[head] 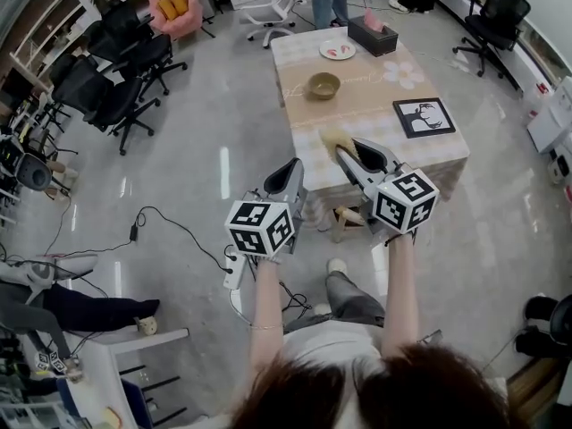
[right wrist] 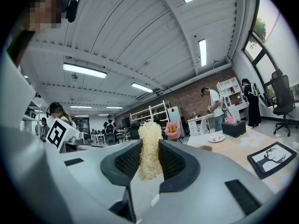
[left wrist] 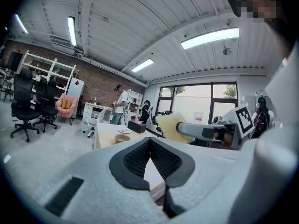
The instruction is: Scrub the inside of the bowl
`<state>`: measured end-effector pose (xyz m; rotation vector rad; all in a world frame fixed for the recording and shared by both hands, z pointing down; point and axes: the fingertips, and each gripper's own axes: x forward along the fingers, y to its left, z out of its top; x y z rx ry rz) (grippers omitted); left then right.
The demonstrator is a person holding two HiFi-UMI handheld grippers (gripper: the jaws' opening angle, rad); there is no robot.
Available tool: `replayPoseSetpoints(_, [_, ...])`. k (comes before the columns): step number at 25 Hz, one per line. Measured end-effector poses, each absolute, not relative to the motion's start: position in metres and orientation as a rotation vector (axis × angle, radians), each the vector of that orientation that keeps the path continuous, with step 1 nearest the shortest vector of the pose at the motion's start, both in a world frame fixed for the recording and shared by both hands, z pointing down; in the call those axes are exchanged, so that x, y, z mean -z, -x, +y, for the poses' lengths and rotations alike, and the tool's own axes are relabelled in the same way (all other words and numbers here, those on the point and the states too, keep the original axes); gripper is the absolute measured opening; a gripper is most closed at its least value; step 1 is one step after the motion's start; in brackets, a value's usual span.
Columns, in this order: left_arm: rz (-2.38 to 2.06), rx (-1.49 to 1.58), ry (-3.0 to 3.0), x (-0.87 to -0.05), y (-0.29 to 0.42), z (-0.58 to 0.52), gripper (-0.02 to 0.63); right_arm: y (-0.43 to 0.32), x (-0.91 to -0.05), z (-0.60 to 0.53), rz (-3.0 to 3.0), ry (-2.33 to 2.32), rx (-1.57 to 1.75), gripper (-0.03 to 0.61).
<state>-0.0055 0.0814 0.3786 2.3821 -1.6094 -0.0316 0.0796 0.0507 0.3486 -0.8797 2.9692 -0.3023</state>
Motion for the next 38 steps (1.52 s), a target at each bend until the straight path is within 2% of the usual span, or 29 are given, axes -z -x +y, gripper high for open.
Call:
replayPoseSetpoints(17, [-1.638,0.037,-2.322,-0.381,0.023,-0.018,0.011,-0.064,-0.351,-0.058,3.012,0.834,0.346,0.1])
replayPoseSetpoints(38, [-1.577,-0.002,-2.32,-0.395,0.039,-0.095,0.011,-0.045,-0.365,-0.133,3.021,0.864,0.396,0.1])
